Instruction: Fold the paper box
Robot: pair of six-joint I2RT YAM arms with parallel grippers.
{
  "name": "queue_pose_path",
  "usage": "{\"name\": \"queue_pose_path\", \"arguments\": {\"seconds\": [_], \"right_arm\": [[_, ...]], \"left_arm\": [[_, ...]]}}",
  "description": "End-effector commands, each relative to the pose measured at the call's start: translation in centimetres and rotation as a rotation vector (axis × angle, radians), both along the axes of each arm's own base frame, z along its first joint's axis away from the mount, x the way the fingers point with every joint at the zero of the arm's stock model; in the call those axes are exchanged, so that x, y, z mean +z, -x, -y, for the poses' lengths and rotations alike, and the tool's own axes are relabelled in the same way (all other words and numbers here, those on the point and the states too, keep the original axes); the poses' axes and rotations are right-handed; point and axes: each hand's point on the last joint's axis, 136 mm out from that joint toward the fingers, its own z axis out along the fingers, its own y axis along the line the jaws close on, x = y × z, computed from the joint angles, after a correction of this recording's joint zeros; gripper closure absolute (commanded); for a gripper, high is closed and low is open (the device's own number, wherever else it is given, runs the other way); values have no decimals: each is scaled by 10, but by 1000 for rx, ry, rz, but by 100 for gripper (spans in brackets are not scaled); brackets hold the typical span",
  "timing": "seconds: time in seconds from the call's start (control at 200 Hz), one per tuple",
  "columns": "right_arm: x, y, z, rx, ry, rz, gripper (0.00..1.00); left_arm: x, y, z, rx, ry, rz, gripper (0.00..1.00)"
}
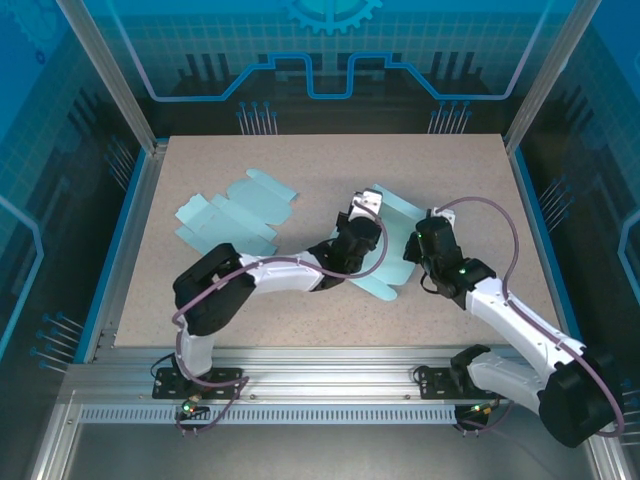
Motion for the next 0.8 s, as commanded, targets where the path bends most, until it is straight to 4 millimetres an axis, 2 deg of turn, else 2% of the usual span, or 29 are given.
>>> {"name": "queue_pose_path", "arguments": {"seconds": [0.0, 0.11, 0.19, 0.235, 0.255, 0.325, 0.465, 0.635, 0.795], "right_arm": [[-1, 11, -10, 20, -28, -82, 100], [-2, 17, -12, 40, -5, -160, 100], [-4, 21, -15, 74, 12, -225, 100], [-12, 28, -16, 97, 29, -284, 100], [-4, 24, -20, 111, 22, -275, 100], [-6, 28, -24, 150, 34, -332, 100], [-10, 33, -32, 229, 50, -437, 100], [-23, 33, -43, 323, 70, -575, 100], [-44, 27, -52, 388, 117, -717, 100]], "left_arm": [[15, 11, -10, -76, 100, -89, 63], [19, 36, -3, -207, 131, -189, 44], [25, 54, -6, -274, 153, -244, 30], [29, 63, -10, -298, 166, -266, 25], [31, 67, -12, -306, 173, -274, 22], [38, 78, -20, -331, 200, -297, 16], [38, 89, -46, -291, 238, -372, 12], [17, 90, -87, -176, 251, -475, 1], [3, 90, -115, -109, 296, -511, 1]]}}
